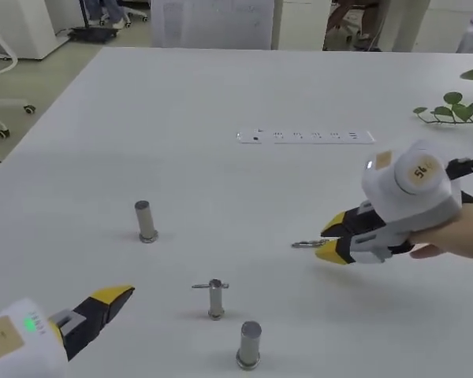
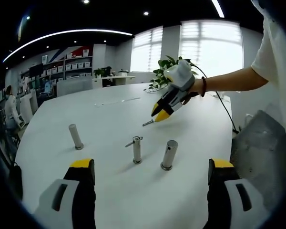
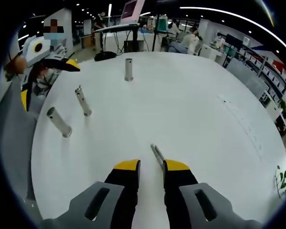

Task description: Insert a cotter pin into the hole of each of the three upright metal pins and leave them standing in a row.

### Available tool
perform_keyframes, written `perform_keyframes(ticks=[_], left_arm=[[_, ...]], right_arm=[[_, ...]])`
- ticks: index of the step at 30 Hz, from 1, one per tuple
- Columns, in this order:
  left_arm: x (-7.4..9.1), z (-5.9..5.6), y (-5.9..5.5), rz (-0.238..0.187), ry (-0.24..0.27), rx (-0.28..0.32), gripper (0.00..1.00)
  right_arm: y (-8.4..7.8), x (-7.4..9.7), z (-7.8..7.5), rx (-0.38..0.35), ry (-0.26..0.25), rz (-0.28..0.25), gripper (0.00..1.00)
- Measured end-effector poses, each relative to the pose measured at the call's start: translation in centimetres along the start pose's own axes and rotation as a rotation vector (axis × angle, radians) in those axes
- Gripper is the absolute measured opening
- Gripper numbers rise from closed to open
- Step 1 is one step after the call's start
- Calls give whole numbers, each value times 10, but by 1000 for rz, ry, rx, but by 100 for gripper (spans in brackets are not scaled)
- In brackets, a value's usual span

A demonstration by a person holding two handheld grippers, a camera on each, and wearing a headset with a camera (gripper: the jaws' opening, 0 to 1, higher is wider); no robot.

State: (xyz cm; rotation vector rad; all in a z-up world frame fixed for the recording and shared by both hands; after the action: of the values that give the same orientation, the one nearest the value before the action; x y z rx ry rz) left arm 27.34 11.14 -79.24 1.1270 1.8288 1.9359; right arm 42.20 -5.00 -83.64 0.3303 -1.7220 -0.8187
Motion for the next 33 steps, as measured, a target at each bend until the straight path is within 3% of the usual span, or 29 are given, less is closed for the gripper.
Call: perform_keyframes(ticks=[18, 33], left_arm=[[2, 8, -8, 37, 26, 13, 95], [3, 10, -9, 53, 32, 30, 92]], right_arm=[[-11, -13, -7, 112, 29, 79, 14], [-17, -16, -11, 271, 83, 184, 12]])
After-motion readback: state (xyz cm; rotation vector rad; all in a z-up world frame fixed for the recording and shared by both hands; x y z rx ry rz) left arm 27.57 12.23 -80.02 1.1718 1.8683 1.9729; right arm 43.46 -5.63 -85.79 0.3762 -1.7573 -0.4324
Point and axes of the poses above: the centre of the closed fingertips' face, and the gripper's own axes: x roughly backward along the fingers, z roughly to its left, y roughly out of its top, the point moved 1 cm from there along x, roughly backward along the fingers, and after that the axes turned 3 degrees about -z, right-handed, at the moved point
